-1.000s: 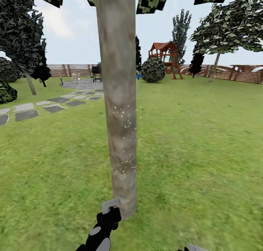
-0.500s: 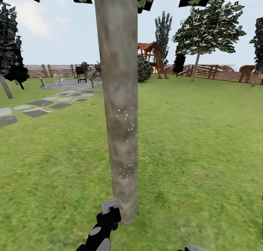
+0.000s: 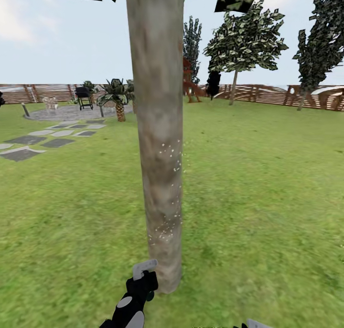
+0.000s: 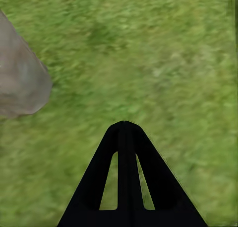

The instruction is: In the garden, pick up the pesticide atomizer on the floor and spray pesticide onto both trees until each tree trunk is fully covered.

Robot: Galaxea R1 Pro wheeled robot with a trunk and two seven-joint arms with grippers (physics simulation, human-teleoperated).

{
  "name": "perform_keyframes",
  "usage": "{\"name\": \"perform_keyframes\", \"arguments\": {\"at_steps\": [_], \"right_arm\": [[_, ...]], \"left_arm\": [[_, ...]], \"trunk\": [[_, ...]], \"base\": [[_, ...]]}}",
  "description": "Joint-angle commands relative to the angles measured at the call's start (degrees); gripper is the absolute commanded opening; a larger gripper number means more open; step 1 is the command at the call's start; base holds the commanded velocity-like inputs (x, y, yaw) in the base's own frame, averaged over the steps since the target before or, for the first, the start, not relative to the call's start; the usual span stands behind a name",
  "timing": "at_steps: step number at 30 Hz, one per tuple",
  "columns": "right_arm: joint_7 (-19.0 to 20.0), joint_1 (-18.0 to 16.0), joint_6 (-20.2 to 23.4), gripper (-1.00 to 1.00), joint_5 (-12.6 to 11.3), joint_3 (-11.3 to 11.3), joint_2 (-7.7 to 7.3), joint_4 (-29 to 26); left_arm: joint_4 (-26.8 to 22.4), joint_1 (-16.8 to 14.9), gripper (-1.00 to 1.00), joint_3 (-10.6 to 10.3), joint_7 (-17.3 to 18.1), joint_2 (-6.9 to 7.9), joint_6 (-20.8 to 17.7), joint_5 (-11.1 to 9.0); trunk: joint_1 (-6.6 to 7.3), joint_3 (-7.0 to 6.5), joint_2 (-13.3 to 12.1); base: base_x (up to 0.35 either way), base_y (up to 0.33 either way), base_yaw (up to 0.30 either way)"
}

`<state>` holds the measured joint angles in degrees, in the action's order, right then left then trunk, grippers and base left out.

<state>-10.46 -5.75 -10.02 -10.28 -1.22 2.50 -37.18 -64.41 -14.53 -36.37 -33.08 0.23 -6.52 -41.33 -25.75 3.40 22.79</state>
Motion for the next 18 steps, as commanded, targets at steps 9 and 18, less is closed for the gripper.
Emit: {"name": "perform_keyframes", "arguments": {"at_steps": [9,18], "right_arm": [[0.0,0.0,-0.3,-1.00,-0.4,-0.1,0.05,0.0],[0.0,0.0,-0.3,-1.00,-0.4,-0.1,0.05,0.0]], "left_arm": [[0.0,-0.1,-1.00,-0.1,-0.4,0.02,-0.2,-0.1],[0.0,-0.1,-1.00,-0.1,-0.4,-0.02,-0.2,0.0]], "trunk": [[-0.04,0.13,0.1],[-0.04,0.13,0.1]], "base": [[0.000,0.349,-0.246],[0.000,0.349,-0.246]]}}
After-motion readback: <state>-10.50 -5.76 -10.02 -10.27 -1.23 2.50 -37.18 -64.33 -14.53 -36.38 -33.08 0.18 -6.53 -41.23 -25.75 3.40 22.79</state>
